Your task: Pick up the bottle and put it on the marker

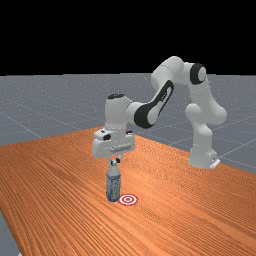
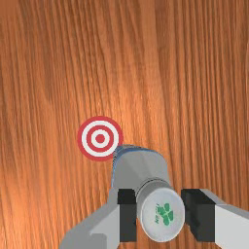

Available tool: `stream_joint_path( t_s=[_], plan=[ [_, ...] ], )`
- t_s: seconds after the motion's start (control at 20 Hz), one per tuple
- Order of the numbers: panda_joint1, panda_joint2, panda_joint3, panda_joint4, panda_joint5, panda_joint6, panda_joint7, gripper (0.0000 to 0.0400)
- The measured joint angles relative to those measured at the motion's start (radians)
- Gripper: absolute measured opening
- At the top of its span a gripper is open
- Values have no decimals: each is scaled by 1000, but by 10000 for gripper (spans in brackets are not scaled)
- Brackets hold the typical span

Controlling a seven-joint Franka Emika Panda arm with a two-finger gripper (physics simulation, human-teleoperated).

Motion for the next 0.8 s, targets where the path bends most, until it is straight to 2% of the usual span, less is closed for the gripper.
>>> stream_joint_path(
  t_s=[0.15,0.2,0.35,0.55,0.65,0.8],
  plan=[
    [0,-24,0,-42,0,25,1,142],
    [-11,-23,10,-36,24,-1,-19,140],
    [-19,-48,16,-76,40,11,-32,139],
    [-7,-71,4,-105,12,5,-9,133],
    [-5,-84,2,-129,13,28,5,132],
    [-7,-83,4,-121,12,3,-6,133]
  ],
)
